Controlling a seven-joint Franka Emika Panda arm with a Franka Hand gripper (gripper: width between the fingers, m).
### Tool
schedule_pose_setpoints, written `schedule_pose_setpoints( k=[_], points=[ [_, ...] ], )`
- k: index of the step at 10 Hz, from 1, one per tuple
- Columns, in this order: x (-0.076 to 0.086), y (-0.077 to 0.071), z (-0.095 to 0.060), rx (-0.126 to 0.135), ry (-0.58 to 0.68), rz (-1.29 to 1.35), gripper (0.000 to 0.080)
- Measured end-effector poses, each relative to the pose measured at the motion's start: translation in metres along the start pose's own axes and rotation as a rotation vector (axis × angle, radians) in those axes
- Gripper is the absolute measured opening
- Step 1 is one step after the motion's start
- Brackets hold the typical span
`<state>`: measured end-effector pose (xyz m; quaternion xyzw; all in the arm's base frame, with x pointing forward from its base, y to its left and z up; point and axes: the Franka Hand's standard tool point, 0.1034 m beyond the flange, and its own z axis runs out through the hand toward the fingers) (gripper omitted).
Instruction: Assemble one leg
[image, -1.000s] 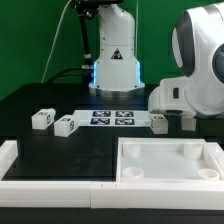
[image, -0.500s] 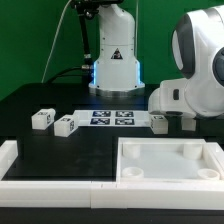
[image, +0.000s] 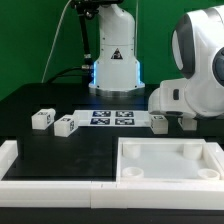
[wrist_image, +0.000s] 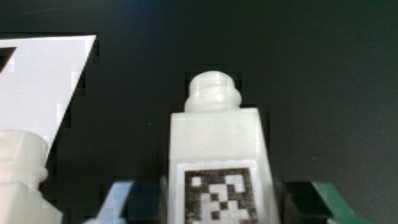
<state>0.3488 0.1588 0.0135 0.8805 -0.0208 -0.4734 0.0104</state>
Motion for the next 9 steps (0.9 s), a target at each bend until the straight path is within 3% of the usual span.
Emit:
schedule_pose_setpoints(
  k=[3, 7, 9],
  points=[
    [-0.002, 0.001, -0.002, -0.002, -0.004, -0.007, 0.0288],
    [-0.037, 0.009, -0.046, -0.005, -0.007, -0.022, 0.029],
    [-0.031, 0.007, -0.043, 0.002, 0.042, -0.02, 0.029]
  ],
)
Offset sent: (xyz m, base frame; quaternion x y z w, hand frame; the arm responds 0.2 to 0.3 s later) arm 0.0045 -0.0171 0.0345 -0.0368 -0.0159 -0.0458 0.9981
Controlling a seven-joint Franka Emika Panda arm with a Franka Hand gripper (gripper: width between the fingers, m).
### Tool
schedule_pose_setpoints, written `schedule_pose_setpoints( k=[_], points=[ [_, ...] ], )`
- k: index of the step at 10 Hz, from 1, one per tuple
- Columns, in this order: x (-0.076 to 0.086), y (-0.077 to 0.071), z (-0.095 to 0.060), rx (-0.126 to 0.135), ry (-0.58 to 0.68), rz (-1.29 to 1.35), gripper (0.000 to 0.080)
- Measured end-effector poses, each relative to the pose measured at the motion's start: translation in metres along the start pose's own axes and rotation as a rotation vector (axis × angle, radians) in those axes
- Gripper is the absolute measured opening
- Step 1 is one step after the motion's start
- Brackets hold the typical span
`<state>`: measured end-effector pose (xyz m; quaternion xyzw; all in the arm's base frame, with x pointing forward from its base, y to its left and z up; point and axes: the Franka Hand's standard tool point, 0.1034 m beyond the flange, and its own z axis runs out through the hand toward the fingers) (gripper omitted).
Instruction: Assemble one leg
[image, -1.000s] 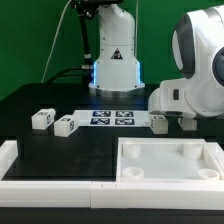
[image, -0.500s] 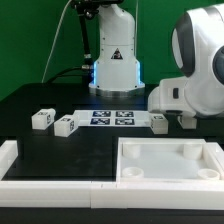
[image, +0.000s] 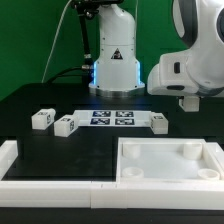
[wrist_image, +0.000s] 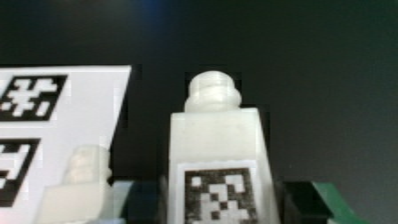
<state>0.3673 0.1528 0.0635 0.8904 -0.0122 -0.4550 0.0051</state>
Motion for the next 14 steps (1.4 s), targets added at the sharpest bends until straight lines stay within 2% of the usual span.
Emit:
schedule_pose_setpoints(
  k=[1, 4, 5, 7, 8, 10, 11, 12, 14],
  points=[
    [0.008, -0.003, -0.006, 0.013, 0.084, -0.001, 0.029],
    [0.011, -0.007, -0.012, 0.038, 0.364, -0.008, 0.029],
    [0.009, -0.006, -0.012, 0.04, 0.416, -0.011, 0.029],
    [0.007, -0.005, -0.029, 0.055, 0.56, -0.01, 0.029],
    [0.005, -0.011, -0.033, 0.048, 0.656, -0.003, 0.029],
    [0.006, -0.013, -0.033, 0.071, 0.837, -0.027, 0.029],
    [0.003, -0.011, -0.04, 0.092, 0.949, -0.039, 0.029],
    [0.0, -0.008, -0.047, 0.085, 1.012, -0.062, 0.029],
    [0.002, -0.001, -0.066, 0.073, 1.023, -0.079, 0.029]
  ],
)
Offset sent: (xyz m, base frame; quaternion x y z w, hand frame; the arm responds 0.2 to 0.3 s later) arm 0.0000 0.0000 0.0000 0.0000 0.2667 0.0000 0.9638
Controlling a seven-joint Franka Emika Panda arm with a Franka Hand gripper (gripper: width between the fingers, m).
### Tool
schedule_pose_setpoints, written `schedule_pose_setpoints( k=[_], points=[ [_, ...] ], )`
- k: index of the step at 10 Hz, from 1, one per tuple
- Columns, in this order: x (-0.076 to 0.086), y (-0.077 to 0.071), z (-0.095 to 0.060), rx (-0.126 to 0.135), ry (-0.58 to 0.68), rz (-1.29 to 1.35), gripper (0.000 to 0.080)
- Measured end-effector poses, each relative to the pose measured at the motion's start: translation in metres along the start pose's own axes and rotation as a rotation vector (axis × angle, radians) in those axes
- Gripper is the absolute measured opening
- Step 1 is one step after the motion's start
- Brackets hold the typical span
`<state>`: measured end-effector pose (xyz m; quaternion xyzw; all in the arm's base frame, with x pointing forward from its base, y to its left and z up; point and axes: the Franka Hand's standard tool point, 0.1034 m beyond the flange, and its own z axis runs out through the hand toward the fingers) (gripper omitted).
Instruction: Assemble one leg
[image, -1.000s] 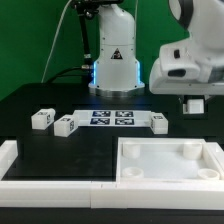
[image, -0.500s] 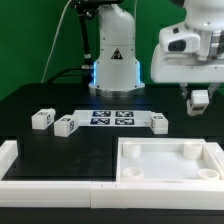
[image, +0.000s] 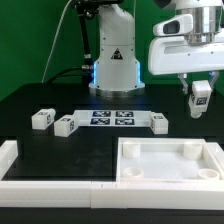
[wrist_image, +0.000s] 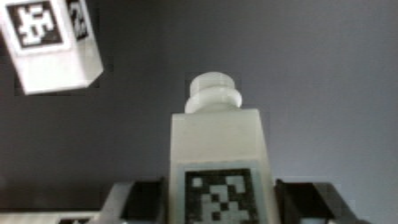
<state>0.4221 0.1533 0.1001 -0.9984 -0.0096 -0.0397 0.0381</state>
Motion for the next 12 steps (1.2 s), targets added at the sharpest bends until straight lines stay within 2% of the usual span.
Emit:
schedule_pose_setpoints(
  k=[1, 4, 5, 6, 8, 10, 11, 12],
  points=[
    [0.01, 0.0, -0.006, 0.001, 0.005, 0.0, 0.029],
    [0.008, 0.0, -0.004, 0.001, 0.004, -0.002, 0.029],
    [0.01, 0.002, -0.004, 0.001, 0.006, -0.028, 0.029],
    [0.019, 0.011, -0.005, 0.0, 0.012, -0.063, 0.029],
    [0.065, 0.03, -0.018, 0.002, 0.028, -0.155, 0.029],
    [0.106, 0.048, -0.021, 0.01, 0.04, -0.19, 0.029],
    [0.116, 0.051, -0.019, 0.012, 0.045, -0.182, 0.029],
    [0.112, 0.049, -0.019, 0.012, 0.042, -0.187, 0.029]
  ],
)
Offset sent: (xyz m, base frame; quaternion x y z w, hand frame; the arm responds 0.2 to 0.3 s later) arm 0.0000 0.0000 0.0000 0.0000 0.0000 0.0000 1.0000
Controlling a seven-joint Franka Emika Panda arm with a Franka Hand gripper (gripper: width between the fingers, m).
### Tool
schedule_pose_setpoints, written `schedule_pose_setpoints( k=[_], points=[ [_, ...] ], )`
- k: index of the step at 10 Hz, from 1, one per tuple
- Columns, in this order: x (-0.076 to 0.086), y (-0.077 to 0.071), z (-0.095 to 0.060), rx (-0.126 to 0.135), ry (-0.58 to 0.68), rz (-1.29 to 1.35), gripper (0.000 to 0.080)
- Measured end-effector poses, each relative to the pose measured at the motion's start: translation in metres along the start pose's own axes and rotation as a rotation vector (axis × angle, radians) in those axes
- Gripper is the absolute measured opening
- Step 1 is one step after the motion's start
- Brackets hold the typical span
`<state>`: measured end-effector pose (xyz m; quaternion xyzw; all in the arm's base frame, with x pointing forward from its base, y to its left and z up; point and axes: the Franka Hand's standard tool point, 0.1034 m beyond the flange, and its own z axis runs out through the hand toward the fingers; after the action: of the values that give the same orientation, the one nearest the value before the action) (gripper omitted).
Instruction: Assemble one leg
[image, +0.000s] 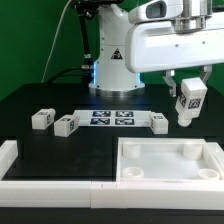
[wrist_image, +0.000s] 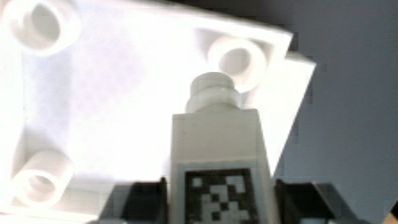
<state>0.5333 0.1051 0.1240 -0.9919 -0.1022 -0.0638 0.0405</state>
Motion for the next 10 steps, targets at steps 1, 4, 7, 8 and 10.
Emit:
schedule_pose_setpoints(
  k=[1, 4, 7, 8, 10],
  points=[
    [0.001, 0.001, 0.0, -0.002, 0.015, -0.001, 0.029],
    [0.007, 0.008, -0.001, -0.021, 0.15, 0.005, 0.029],
    [0.006, 0.012, 0.0, -0.024, 0.213, 0.036, 0.029],
    [0.019, 0.012, -0.002, -0.02, 0.23, 0.052, 0.029],
    [0.042, 0.014, 0.001, -0.006, 0.254, 0.124, 0.029]
  ],
)
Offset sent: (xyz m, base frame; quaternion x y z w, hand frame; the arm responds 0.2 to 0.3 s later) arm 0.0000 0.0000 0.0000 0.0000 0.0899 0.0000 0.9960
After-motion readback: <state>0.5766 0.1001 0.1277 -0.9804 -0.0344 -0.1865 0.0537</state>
